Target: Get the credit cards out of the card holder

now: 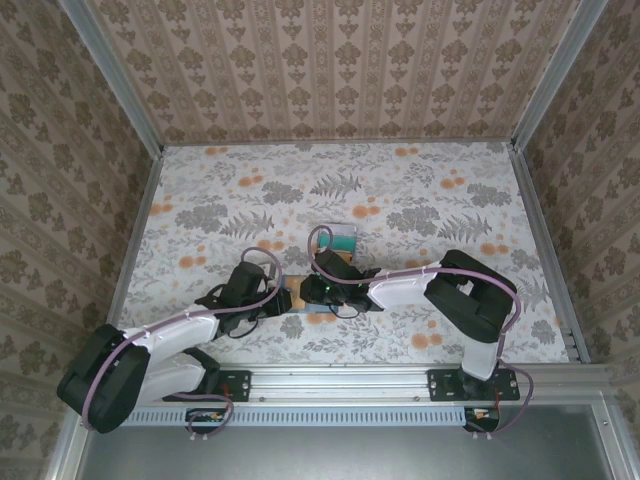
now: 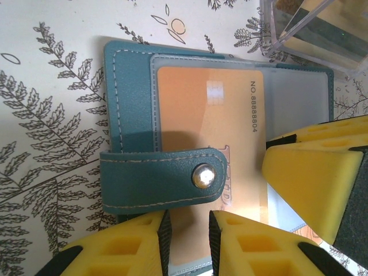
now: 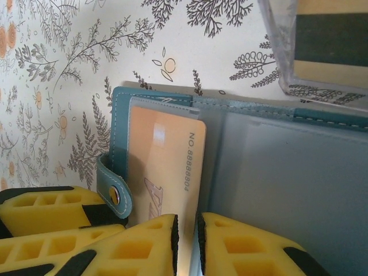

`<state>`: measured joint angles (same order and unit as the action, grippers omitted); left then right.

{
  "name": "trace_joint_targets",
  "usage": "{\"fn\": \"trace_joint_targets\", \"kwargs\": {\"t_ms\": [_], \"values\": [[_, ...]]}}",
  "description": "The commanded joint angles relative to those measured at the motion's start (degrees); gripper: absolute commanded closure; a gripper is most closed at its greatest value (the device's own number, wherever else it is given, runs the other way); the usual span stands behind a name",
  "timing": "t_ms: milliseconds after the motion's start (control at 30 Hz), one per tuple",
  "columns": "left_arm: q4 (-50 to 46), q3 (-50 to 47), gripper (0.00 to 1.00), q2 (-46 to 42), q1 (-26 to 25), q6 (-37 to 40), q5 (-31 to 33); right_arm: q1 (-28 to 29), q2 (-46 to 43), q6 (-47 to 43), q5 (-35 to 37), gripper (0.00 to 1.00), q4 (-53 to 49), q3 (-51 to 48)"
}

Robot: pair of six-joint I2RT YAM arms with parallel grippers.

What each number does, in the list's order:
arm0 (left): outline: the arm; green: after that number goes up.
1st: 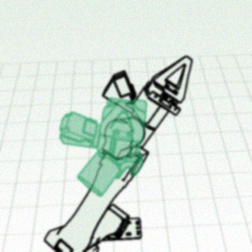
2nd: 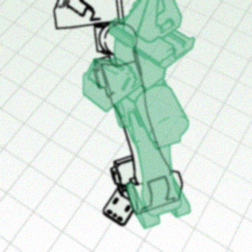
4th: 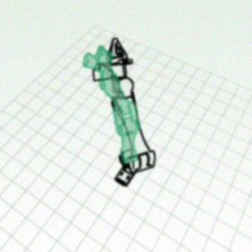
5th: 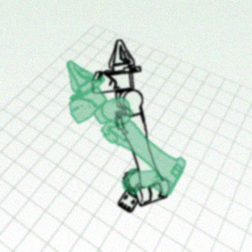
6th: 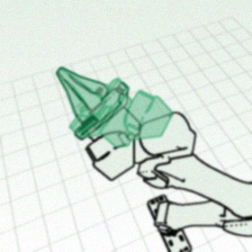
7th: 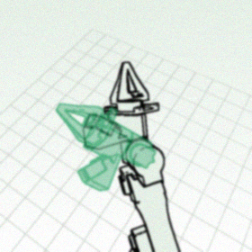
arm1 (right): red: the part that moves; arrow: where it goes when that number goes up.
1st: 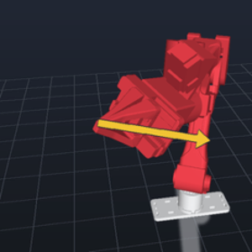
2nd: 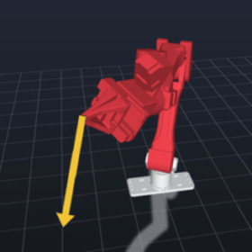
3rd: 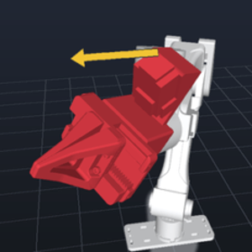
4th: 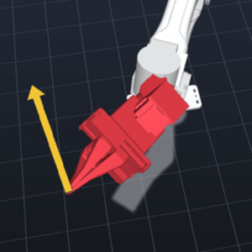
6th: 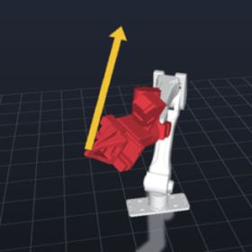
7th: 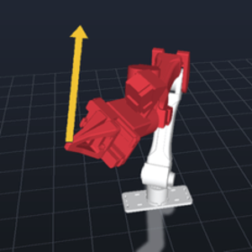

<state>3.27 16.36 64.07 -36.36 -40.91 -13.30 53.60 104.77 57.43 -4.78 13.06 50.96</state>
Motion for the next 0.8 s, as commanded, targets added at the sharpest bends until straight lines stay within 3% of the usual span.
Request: {"fn": "trace_joint_targets", "kwargs": {"t_ms": [0,600,767], "values": [[-0.1,-0.6,0.73,0.6,-0.6,-0.7,-0.2,-0.2,0.0,1.1,1.3,0.79,-3.0,0.5],[-0.1,-0.5,0.74,1.0,-0.7,-0.6,-0.1,-0.6,1.8,1.1,-1.7,0.85,0.0,1.2],[-0.2,-0.4,0.75,1.2,-0.9,-0.8,0.0,-0.7,1.7,1.3,-2.0,1.0,1.4,0.3]]}}
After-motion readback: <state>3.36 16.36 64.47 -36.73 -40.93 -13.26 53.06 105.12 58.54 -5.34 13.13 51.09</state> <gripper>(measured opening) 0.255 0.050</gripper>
